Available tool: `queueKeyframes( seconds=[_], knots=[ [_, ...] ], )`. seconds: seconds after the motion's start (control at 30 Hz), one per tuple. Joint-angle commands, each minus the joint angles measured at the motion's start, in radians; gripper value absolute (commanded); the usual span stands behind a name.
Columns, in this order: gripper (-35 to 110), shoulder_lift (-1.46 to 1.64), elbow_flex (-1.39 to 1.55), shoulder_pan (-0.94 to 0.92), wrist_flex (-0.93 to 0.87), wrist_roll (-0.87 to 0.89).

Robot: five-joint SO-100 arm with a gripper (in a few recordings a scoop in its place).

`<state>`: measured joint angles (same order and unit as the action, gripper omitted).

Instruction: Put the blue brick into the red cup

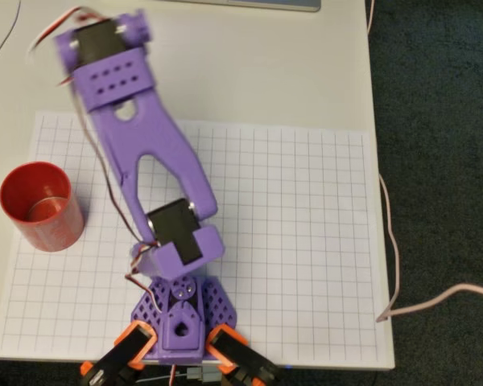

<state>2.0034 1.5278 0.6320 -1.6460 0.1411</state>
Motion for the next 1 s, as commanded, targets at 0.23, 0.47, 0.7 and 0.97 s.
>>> queueKeyframes(
  seconds=[0.23, 0.47, 0.7, 0.97],
  knots=[
    [0, 0.031, 0.026, 0.502, -0.069, 0.210],
    [0, -0.012, 0.160, 0.584, -0.034, 0.273],
    [0, 0.009, 0.189, 0.537, -0.028, 0.229],
    [0, 0.017, 0.202, 0.411, 0.034, 0.107]
  ],
)
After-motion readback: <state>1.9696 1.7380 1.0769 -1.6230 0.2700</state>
